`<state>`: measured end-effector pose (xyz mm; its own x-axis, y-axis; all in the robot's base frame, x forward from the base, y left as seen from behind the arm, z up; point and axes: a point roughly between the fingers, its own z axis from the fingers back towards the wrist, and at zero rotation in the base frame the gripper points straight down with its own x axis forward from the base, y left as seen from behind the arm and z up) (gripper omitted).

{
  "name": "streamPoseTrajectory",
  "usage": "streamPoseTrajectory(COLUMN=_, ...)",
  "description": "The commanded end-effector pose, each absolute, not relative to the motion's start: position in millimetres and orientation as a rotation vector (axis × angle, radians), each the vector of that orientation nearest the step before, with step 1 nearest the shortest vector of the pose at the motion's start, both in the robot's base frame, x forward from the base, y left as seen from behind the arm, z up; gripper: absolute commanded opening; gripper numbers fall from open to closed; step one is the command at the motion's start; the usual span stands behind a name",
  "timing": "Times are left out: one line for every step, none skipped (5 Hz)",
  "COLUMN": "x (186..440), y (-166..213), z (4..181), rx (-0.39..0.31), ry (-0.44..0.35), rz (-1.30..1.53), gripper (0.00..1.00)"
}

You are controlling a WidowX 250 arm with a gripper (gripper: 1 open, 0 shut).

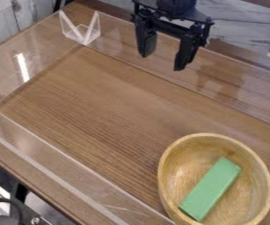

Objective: Remove the green block from inside the brown bowl and put it on the table

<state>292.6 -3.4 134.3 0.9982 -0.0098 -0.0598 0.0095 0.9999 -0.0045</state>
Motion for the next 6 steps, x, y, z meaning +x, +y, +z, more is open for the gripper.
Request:
streamPoseTrajectory(x=286, y=-11, z=128.1, rx=-0.005, ry=0.077, rz=-0.011, gripper=1.00)
streamPoseTrajectory(x=269, y=-35, z=126.5, rx=-0.008, ry=0.067, rz=-0.025, gripper=1.00)
streamPoseTrajectory(x=255, y=-61, z=128.5, rx=-0.007, ry=0.052, rz=-0.039, gripper=1.00)
streamPoseTrajectory(x=245, y=-82, z=126.7, rx=-0.009, ry=0.045, rz=-0.059, gripper=1.00)
streamPoseTrajectory(x=235, y=-97, z=122.6, rx=-0.012, ry=0.032, rz=-0.078, gripper=1.00)
streamPoseTrajectory(x=229, y=-111, z=113.6, rx=-0.016, ry=0.020, rz=-0.089, gripper=1.00)
